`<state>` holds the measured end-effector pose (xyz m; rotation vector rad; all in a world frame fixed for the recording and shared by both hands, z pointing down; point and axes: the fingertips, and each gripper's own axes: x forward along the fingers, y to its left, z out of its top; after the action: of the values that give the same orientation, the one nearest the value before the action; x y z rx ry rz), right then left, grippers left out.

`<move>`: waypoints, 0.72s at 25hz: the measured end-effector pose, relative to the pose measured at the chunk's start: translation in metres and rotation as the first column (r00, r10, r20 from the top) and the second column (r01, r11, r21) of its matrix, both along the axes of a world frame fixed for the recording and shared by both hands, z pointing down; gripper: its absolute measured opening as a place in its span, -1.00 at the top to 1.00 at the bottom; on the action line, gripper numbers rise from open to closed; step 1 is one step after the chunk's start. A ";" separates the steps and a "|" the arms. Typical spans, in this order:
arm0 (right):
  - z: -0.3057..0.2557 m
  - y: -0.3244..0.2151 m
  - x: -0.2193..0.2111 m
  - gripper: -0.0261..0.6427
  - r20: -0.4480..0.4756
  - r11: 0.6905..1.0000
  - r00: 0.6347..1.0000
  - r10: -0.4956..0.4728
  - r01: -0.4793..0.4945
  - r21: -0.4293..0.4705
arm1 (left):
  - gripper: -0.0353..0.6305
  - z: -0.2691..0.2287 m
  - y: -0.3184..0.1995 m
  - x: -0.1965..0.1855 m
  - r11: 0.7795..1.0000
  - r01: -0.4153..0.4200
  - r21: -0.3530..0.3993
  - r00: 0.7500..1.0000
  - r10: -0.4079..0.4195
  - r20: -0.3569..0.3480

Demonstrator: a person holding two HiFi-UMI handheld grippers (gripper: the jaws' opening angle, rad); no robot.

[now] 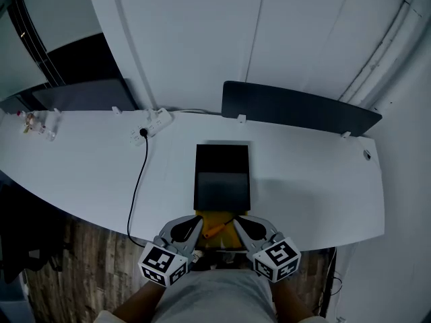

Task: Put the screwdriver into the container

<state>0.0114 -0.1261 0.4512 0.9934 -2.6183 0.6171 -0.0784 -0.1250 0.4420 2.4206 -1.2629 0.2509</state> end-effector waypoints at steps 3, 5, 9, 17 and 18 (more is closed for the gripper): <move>-0.001 -0.001 0.000 0.88 -0.006 1.000 1.000 0.000 0.000 0.003 | 0.89 0.000 -0.002 0.001 1.000 -0.007 -0.008 1.000 0.007 0.004; -0.001 -0.001 0.000 0.88 -0.019 1.000 1.000 -0.008 0.008 0.003 | 0.89 0.001 -0.003 0.000 1.000 -0.008 -0.012 1.000 0.008 0.010; 0.001 -0.001 -0.001 0.88 -0.029 1.000 0.999 -0.014 0.014 0.000 | 0.89 0.001 -0.004 0.000 1.000 -0.020 -0.012 1.000 0.020 0.023; 0.000 -0.004 -0.002 0.88 -0.030 1.000 1.000 -0.011 0.011 0.001 | 0.89 0.002 -0.005 0.003 0.999 -0.041 -0.017 0.999 0.042 0.034; 0.001 -0.005 -0.002 0.88 -0.030 1.000 1.000 -0.010 0.010 0.001 | 0.89 0.003 -0.006 0.003 0.999 -0.043 -0.016 0.998 0.043 0.035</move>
<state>0.0098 -0.1310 0.4518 0.9813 -2.5964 0.5940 -0.0751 -0.1309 0.4446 2.4421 -1.2205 0.3160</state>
